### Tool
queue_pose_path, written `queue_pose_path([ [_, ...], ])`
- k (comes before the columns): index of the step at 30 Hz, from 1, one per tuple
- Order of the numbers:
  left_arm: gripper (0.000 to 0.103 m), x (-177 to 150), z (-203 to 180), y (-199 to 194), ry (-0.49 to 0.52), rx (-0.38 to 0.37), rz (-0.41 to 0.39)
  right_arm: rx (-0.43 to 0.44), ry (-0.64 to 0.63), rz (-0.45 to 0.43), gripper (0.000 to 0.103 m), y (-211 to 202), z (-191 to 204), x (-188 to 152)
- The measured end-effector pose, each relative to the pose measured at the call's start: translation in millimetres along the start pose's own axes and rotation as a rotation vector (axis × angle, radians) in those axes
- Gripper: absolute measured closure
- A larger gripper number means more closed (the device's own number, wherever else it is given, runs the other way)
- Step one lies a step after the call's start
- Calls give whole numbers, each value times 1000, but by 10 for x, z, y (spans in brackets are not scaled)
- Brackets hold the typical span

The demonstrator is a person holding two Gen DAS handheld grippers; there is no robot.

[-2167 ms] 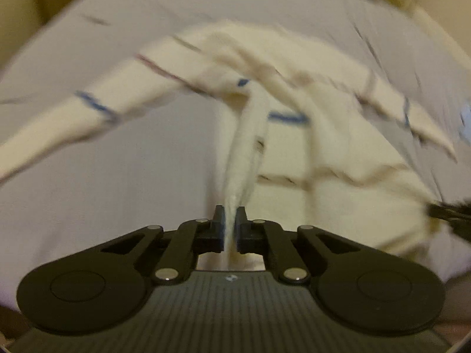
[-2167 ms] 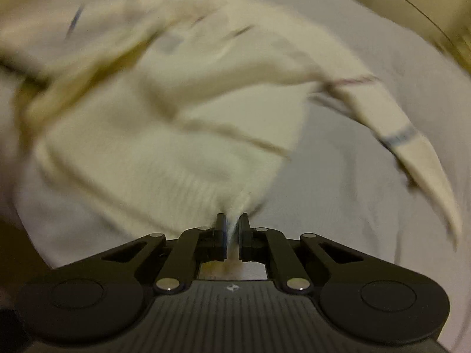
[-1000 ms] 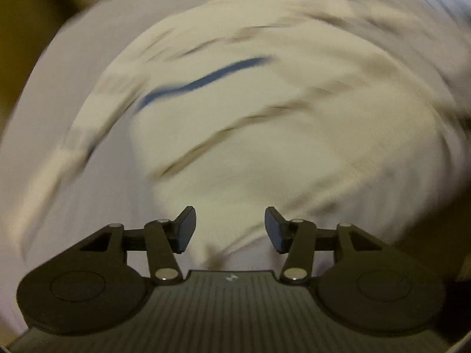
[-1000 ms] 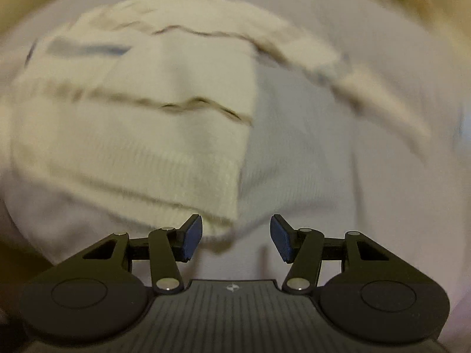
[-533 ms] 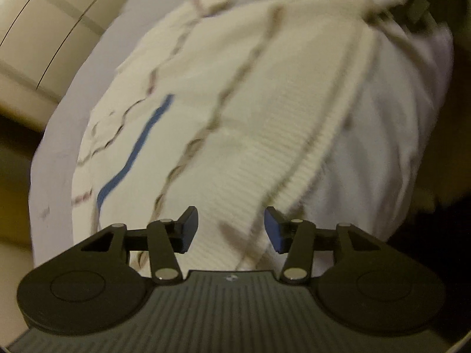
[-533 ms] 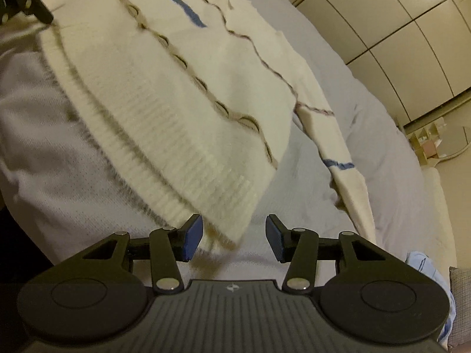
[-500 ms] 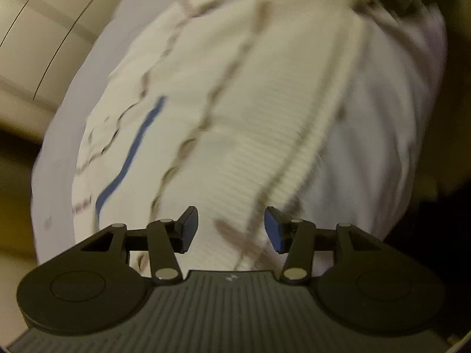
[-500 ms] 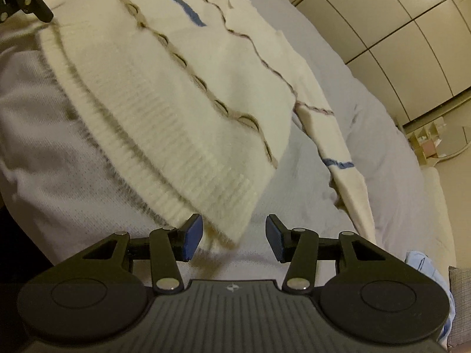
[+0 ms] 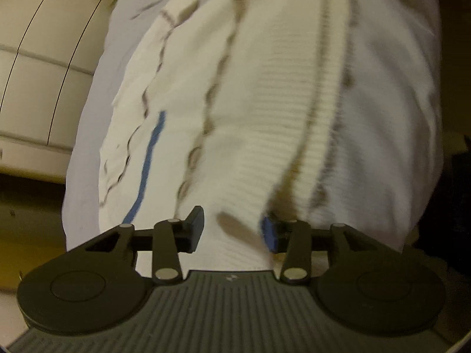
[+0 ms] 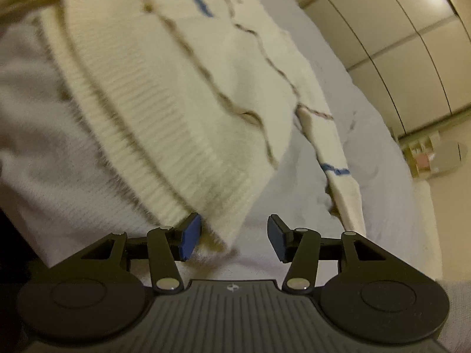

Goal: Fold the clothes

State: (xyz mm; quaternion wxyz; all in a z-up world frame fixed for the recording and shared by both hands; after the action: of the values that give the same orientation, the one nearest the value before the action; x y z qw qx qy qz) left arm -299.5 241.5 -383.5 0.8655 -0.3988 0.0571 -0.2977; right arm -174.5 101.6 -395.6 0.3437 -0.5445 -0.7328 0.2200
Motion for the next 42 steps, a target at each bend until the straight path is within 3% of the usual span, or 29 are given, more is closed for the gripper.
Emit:
queue_pose_path([
  [5,68,-28,-95,64,43,25,-3,-52,-76,-11,57,62,64,-93],
  [6,89,-18,-78,80,35,24,-5,-63,-87,-18,61,77,62,-99],
  [7,100,-8,-61,96,26,22,-6,-68,-90,-35,65,77,58,-90],
  [11,100,-54,122,-32,31,75,-46,-81,-103,-135,103,-50,-29,-43],
  [16,103,-171,222,-453,89,66,-111,-84,-87,-196,103,-311,-248,-109],
  [20,103,-238,32,-389,121,41,-88,-36,-126,-206,103,-429,-212,-236],
  [25,103,-149,-302,98,124,-12,3,72,-211,-70,103,-64,124,-329],
  [27,102,-125,-266,83,81,-26,17,143,-162,-1,103,44,89,-310],
  [29,90,-148,-94,-55,-40,-101,23,223,-15,52,99,75,-103,-297],
  [31,78,-300,102,-227,-234,-194,60,318,187,111,59,86,-373,-318],
  [32,75,-387,242,-278,-351,-233,86,365,318,125,52,87,-546,-348],
  [35,69,-791,762,-332,-795,-312,165,515,756,159,45,171,-1033,-493],
  [37,63,-1150,1026,-270,-1095,-299,200,615,1060,181,44,336,-1284,-655],
  [39,62,-1481,1191,-106,-1321,-299,233,680,1289,181,44,489,-1354,-804],
  [42,62,-1797,1251,286,-1548,-341,263,745,1430,186,44,685,-1287,-888],
])
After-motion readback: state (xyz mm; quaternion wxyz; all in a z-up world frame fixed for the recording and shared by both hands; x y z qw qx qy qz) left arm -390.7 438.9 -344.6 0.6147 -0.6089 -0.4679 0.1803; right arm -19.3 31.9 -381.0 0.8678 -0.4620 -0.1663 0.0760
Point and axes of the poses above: each gripper's, at about its wrist camera, not at the fingertips, and y roughly the way its jaws point, z to its left, x to its top, the point moved 2 cm from there along y, roughly the way its jaws point
